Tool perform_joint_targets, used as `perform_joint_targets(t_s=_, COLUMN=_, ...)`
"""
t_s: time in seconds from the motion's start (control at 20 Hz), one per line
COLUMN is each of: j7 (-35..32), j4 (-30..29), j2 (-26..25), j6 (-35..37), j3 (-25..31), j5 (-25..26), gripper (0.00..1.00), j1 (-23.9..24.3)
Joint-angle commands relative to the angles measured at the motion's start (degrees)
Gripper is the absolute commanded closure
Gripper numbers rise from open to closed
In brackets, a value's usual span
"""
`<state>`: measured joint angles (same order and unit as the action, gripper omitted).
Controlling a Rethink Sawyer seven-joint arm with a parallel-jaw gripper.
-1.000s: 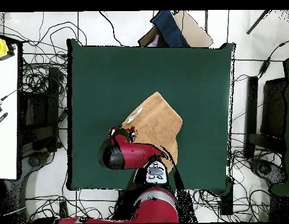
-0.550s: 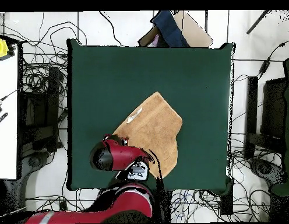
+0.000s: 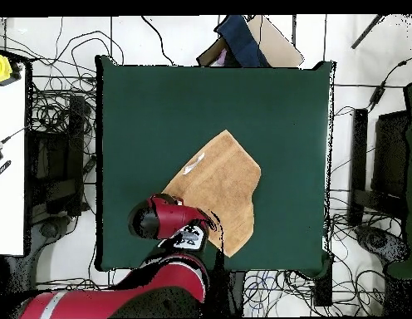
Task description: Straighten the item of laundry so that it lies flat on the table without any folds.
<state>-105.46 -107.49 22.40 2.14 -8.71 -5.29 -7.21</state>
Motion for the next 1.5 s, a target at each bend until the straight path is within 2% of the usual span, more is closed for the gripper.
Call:
perform_joint_targets(t_s=0.05, j7=-9.37, j4=7.40, j2=-7.82, j6=0.24, j3=1.42, j5=-3.33, gripper=1.00, j1=2.55)
perform_joint_targets(t_s=0.4, j7=-7.19, j4=7.22, j2=-8.38, j6=0.24, j3=6.04, j5=-1.09, gripper=1.00, j1=7.55)
perform_joint_targets(t_s=0.6, j7=-9.23, j4=3.83, j2=-4.33, j6=3.87, j3=5.78, j5=-2.50, gripper=1.00, j1=5.43)
perform_joint_targets(t_s=0.8, j7=-13.88, j4=-2.20, j2=0.16, j6=5.71, j3=9.58, j5=-5.40, gripper=1.00, j1=4.19)
perform_joint_targets(t_s=1.0, j7=-16.94, j4=-5.71, j2=2.00, j6=5.43, j3=14.05, j5=-8.46, gripper=1.00, j1=4.05)
perform_joint_targets(t_s=1.35, j7=-19.21, j4=-10.42, j2=4.19, j6=2.18, j3=18.05, j5=-12.86, gripper=1.00, j1=2.38)
perform_joint_targets(t_s=1.4, j7=-18.84, j4=-10.35, j2=3.84, j6=1.47, j3=18.06, j5=-13.04, gripper=1.00, j1=2.06)
perform_joint_targets(t_s=1.5, j7=-16.51, j4=-7.33, j2=3.04, j6=0.80, j3=10.76, j5=-12.73, gripper=1.00, j1=-3.48)
